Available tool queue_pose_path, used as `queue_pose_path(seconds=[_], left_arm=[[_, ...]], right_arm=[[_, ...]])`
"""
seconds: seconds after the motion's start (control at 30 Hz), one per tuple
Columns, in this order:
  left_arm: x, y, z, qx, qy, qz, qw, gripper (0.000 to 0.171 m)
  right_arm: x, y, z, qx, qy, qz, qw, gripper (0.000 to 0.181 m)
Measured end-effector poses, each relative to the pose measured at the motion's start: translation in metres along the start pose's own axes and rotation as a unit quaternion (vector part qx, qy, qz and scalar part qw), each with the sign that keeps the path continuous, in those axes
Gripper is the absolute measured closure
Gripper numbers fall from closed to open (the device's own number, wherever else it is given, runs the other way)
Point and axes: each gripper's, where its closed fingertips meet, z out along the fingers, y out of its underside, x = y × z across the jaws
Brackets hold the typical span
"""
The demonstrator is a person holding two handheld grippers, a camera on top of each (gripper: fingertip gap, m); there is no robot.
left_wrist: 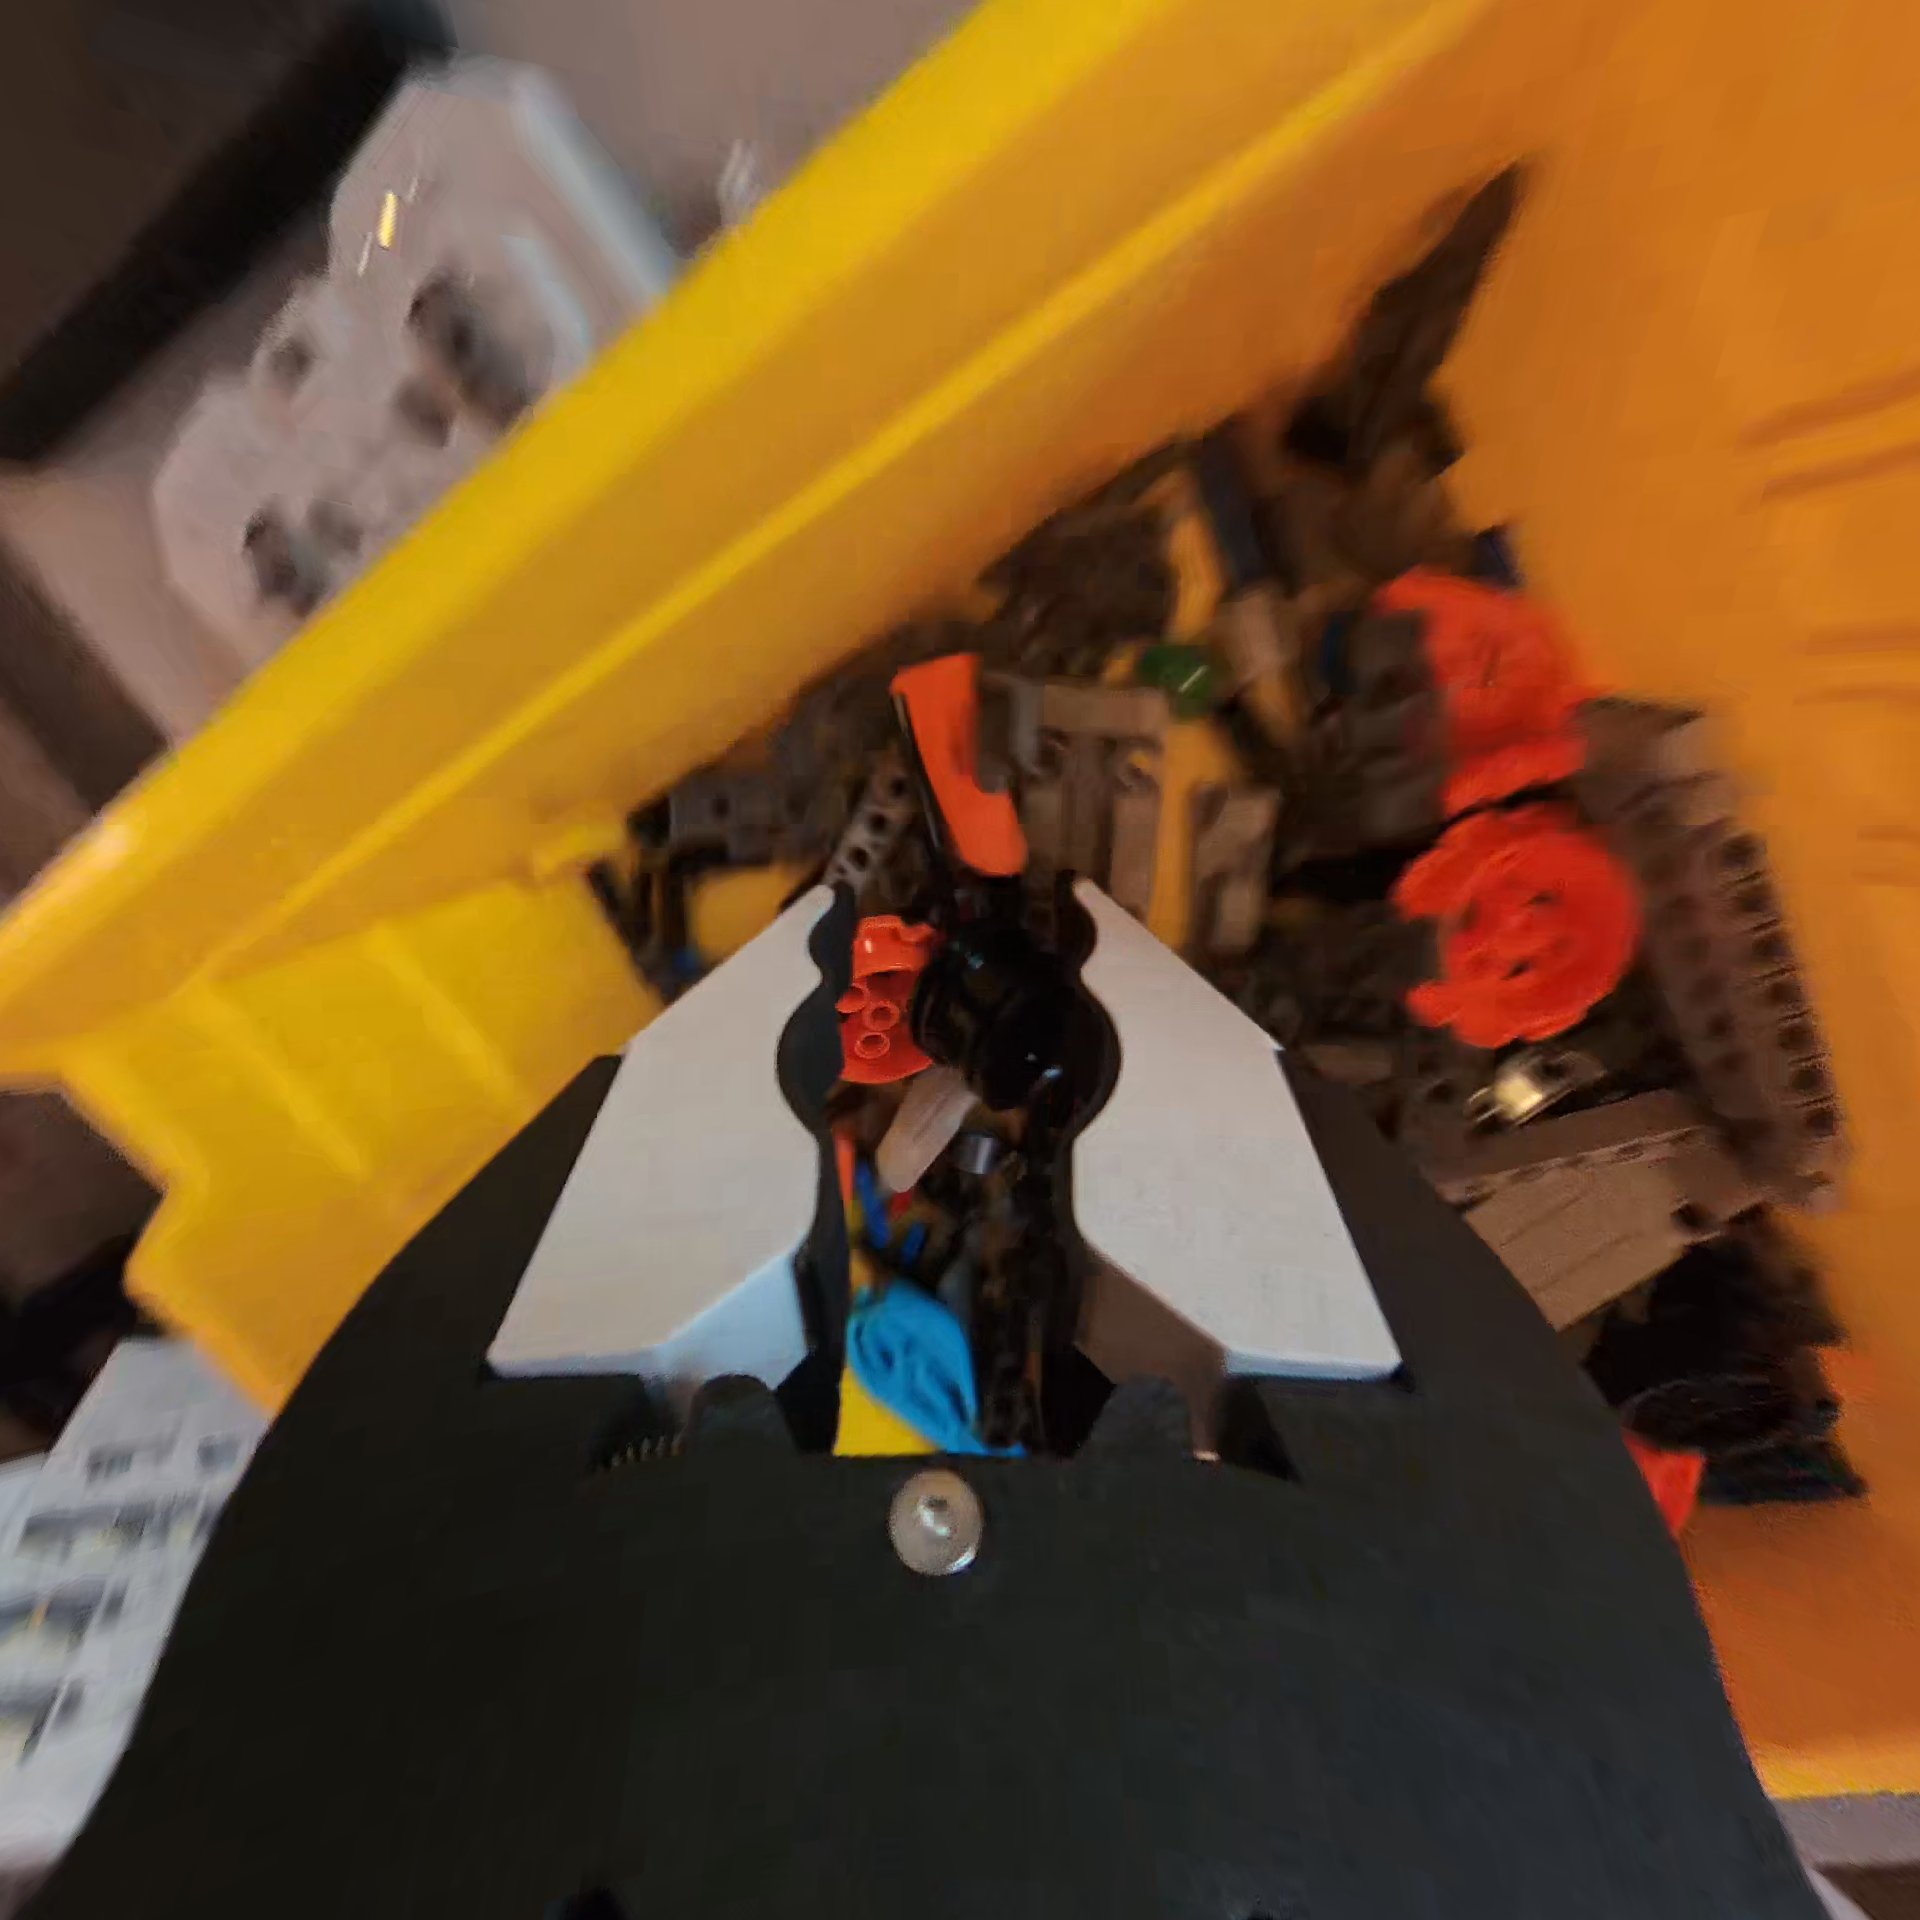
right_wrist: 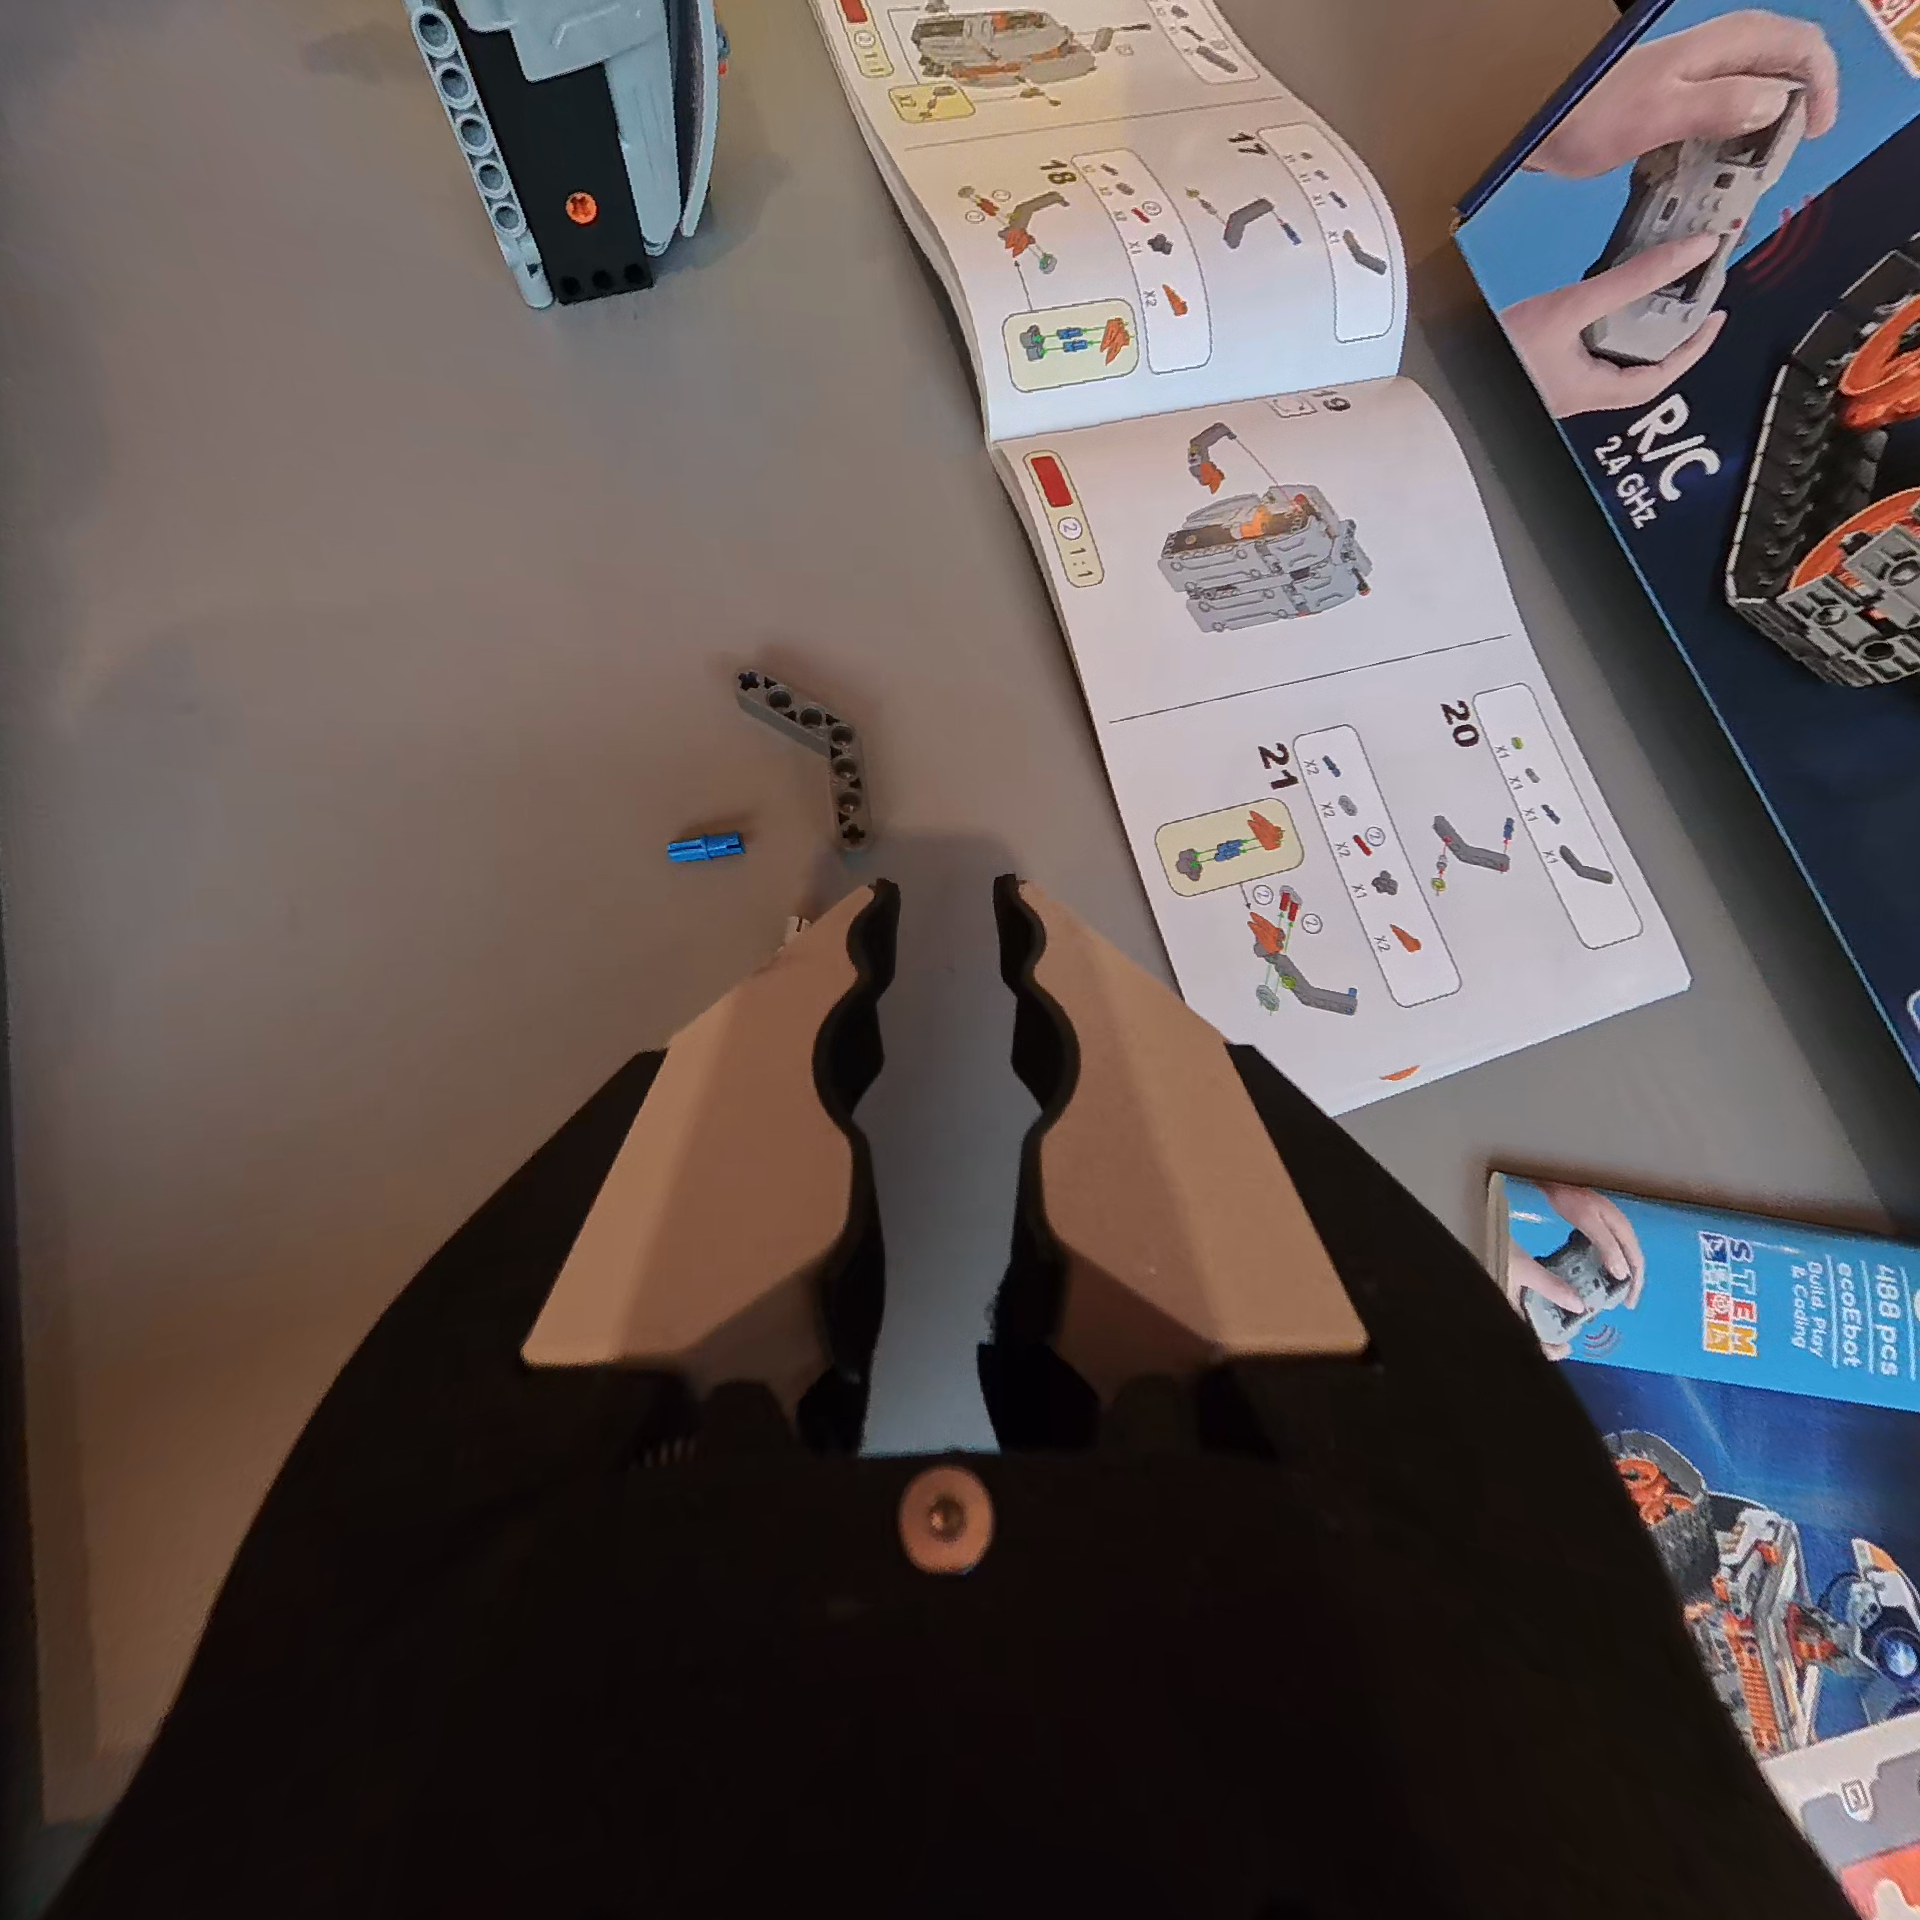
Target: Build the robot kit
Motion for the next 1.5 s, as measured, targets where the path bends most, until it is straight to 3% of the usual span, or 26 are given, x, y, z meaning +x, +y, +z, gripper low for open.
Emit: queue_pose_path(seconds=[0.1,0.2,0.27,0.33,0.43,0.5,0.6,0.67,0.73,0.87,0.93,1.0,1.1,1.2,1.23,1.3,1.37,1.4,1.5], left_arm=[[-0.017,0.040,-0.001,-0.073,-0.003,-0.052,0.996,0.134],[-0.021,0.044,-0.010,-0.066,0.015,-0.104,0.992,0.158],[-0.019,0.029,-0.019,-0.029,0.024,-0.120,0.992,0.147],[-0.007,-0.003,-0.030,0.046,0.044,-0.089,0.994,0.141],[0.029,-0.055,-0.044,0.159,0.099,-0.025,0.982,0.144],[0.048,-0.070,-0.039,0.174,0.121,-0.001,0.977,0.140],[0.061,-0.073,-0.017,0.154,0.119,0.030,0.980,0.127],[0.060,-0.061,0.002,0.100,0.094,0.053,0.989,0.121],[0.059,-0.055,0.005,0.086,0.083,0.062,0.991,0.127],[0.018,-0.026,0.012,0.008,-0.023,0.048,0.999,0.164],[0.000,-0.008,0.011,-0.033,-0.054,0.025,0.998,0.167],[-0.008,-0.002,0.004,-0.036,-0.055,-0.007,0.998,0.170],[0.008,-0.006,-0.017,0.010,0.014,-0.035,0.999,0.159],[0.055,-0.008,-0.043,0.038,0.155,-0.036,0.987,0.143],[0.072,-0.005,-0.051,0.036,0.204,-0.024,0.978,0.144],[0.100,0.009,-0.060,0.013,0.268,0.010,0.963,0.148],[0.110,0.028,-0.055,-0.036,0.270,0.048,0.961,0.157],[0.116,0.038,-0.052,-0.062,0.280,0.064,0.956,0.171],[0.131,0.056,-0.043,-0.127,0.313,0.086,0.937,0.171]], right_arm=[[0.001,0.001,0.000,-0.001,0.000,0.003,1.000,0.162],[0.003,0.003,0.000,-0.002,0.002,0.007,1.000,0.162],[0.003,0.003,0.001,-0.001,0.001,0.009,1.000,0.162],[0.003,0.004,0.001,-0.002,0.001,0.008,1.000,0.162],[0.002,0.005,0.003,-0.004,0.000,0.008,1.000,0.162],[0.002,0.005,0.003,-0.007,-0.001,0.007,1.000,0.162],[0.002,0.004,0.002,-0.007,0.000,0.004,1.000,0.162],[0.001,0.003,0.002,-0.006,0.000,0.003,1.000,0.162],[0.001,0.004,0.002,-0.008,0.000,0.002,1.000,0.162],[0.000,0.004,0.002,-0.010,-0.001,-0.001,1.000,0.162],[0.000,0.004,0.002,-0.011,-0.001,-0.001,1.000,0.162],[0.000,0.004,0.002,-0.012,-0.001,-0.001,1.000,0.162],[-0.001,0.005,0.003,-0.015,-0.002,0.000,1.000,0.162],[-0.001,0.007,0.004,-0.019,-0.003,0.000,1.000,0.162],[-0.001,0.007,0.005,-0.019,-0.003,0.001,1.000,0.162],[-0.001,0.008,0.005,-0.020,-0.003,0.002,1.000,0.162],[0.000,0.008,0.004,-0.019,-0.002,0.002,1.000,0.162],[0.000,0.007,0.004,-0.019,-0.001,0.002,1.000,0.162],[0.000,0.007,0.004,-0.018,-0.001,0.002,1.000,0.162]])
